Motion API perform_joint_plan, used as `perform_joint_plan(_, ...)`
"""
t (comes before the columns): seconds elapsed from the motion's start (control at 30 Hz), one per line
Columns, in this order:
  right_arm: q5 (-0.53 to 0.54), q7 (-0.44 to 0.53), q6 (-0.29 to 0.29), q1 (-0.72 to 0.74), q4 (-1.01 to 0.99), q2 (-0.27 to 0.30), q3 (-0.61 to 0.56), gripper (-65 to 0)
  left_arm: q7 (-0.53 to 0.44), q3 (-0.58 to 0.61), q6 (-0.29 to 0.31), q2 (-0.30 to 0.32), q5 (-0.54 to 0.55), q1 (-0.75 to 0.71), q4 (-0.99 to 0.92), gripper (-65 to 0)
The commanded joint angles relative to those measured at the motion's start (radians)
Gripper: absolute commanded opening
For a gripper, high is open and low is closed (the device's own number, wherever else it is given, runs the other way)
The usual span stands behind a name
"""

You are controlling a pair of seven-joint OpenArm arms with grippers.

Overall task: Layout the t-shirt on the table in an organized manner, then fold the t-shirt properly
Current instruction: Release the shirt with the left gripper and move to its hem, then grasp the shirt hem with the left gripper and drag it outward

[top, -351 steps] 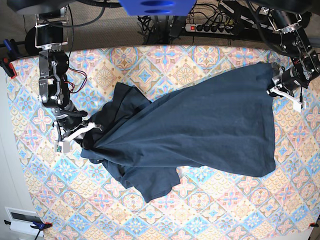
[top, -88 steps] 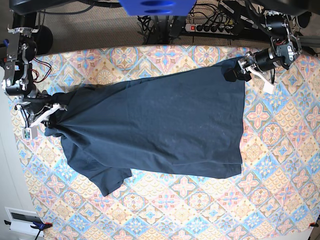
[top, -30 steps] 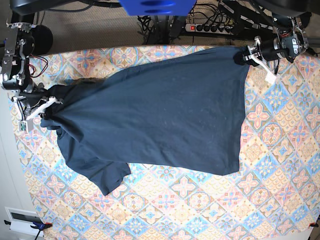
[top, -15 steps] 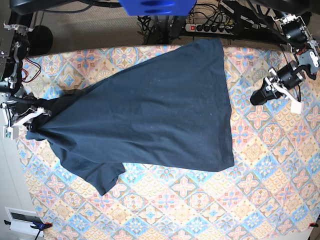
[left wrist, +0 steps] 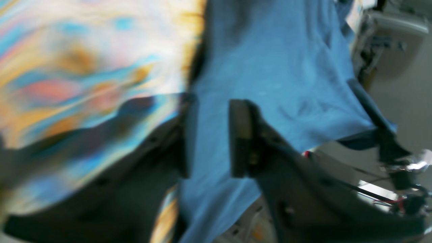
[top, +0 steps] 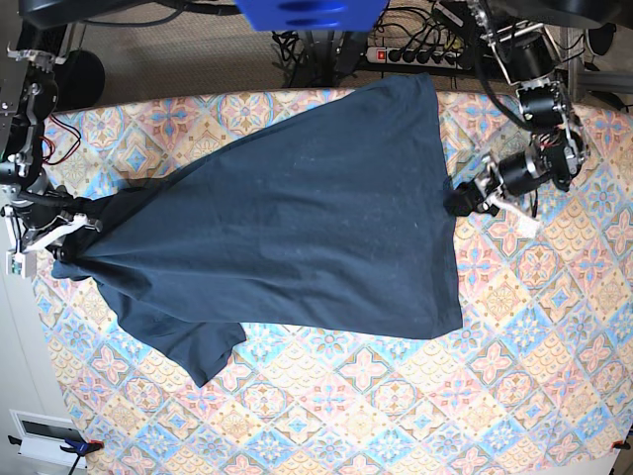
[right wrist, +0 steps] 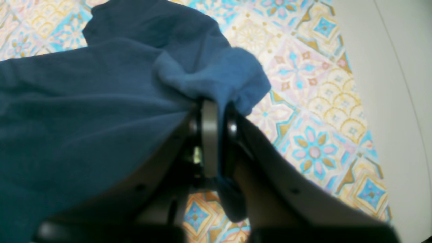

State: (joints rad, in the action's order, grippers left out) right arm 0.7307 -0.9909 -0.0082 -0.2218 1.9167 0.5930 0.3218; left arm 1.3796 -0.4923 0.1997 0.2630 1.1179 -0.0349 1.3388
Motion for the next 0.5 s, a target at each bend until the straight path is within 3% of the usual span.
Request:
perform_joint_plan(0.0, -0.001, 0.027, 0.0, 0.009, 0.016, 0.023, 0.012, -64.3, -0.007, -0.004, 0.004, 0.009, 0.027, 0.023, 0.017, -38.8)
perform_joint_plan(0.17, -0.001, 0.027, 0.0, 0.009, 0.016, 0.023, 0.012, -64.3, -0.009, -0.003, 0.002, -0.034, -0.002, 0.079, 0.012, -27.7)
perform_joint_plan(0.47, -0.001, 0.027, 0.0, 0.012, 0.016, 0.023, 0.01, -64.3, -0.084, -0.003, 0.002, -0.103, -0.169, 0.194, -0.081, -27.7)
